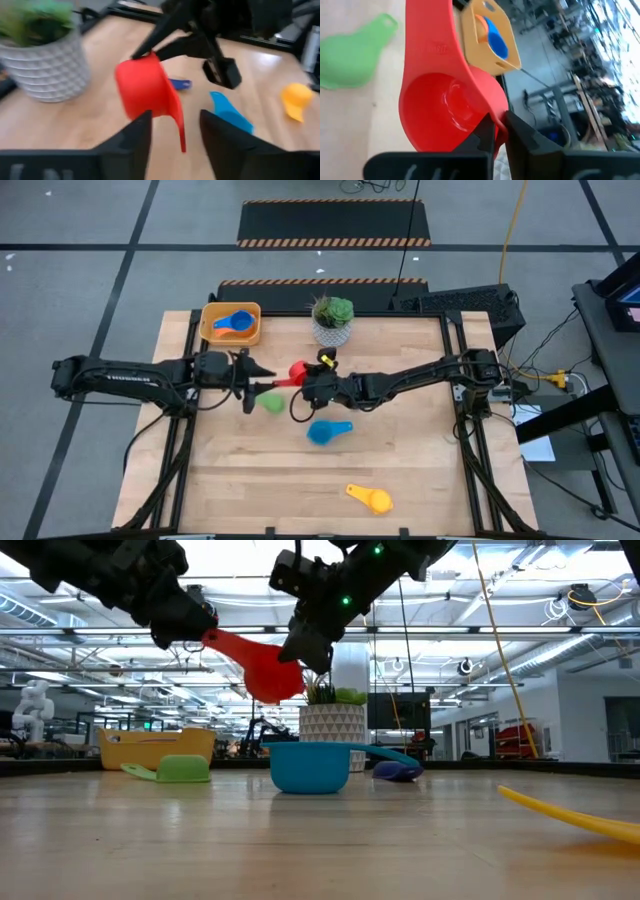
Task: Nest measuring cups in basket
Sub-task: Stack the dark orange measuring cup on top of the dark blue measuring cup in the yellow bin
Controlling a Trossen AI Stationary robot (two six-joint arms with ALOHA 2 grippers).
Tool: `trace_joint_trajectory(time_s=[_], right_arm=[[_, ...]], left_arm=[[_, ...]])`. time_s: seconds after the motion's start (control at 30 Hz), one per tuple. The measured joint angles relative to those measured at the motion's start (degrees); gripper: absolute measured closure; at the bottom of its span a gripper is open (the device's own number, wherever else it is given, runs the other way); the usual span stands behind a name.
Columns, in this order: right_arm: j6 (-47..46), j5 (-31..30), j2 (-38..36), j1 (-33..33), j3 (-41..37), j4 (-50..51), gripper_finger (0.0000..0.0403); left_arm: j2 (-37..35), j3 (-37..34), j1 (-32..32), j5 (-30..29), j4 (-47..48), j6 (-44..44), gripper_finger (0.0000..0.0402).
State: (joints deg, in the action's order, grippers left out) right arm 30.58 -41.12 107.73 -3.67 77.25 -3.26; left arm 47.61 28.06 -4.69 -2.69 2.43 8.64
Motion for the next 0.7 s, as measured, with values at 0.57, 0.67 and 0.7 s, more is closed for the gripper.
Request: trace_joint_trajectory(time_s=[0.57, 0.67, 0.7], right_arm=[[-32.33, 24.77, -2.33, 8.87, 0.02, 12.92, 0.0394], [-35.94, 32.93, -2.18, 10.31, 0.02, 13.34, 0.0394], [-36.57, 34.43, -2.1, 10.49, 0.02, 13.4, 0.0394]], left_arm=[[3.0, 2.59, 19.27, -23.01, 0.08, -8.35, 0.0196], [8.97, 2.59, 22.22, -24.42, -4.82, -13.17, 0.0214], [11.17, 2.59, 22.88, -25.02, -6.38, -14.95, 0.0219]])
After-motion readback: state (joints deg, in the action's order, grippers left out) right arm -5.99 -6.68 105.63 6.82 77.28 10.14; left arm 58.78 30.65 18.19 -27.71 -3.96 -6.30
